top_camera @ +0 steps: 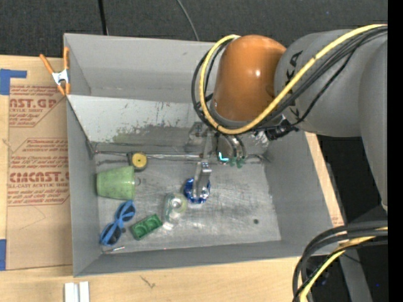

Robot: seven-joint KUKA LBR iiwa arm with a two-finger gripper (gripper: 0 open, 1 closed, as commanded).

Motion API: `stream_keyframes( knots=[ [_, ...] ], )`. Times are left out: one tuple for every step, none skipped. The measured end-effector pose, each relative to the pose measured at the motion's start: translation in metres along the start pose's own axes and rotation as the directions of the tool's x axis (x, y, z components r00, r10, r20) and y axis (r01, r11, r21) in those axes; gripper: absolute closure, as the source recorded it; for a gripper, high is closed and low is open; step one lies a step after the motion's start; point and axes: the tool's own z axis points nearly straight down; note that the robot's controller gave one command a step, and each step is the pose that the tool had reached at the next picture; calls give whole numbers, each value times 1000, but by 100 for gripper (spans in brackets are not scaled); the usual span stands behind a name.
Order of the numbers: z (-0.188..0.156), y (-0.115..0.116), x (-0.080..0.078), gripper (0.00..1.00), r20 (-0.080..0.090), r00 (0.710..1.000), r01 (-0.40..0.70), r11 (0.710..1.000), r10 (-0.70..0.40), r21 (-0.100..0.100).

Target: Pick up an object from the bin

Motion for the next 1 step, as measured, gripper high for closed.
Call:
stream_keyframes(
  knots=[
    [117,-62,25,0,19,985,170,985,-170,1]
  ],
)
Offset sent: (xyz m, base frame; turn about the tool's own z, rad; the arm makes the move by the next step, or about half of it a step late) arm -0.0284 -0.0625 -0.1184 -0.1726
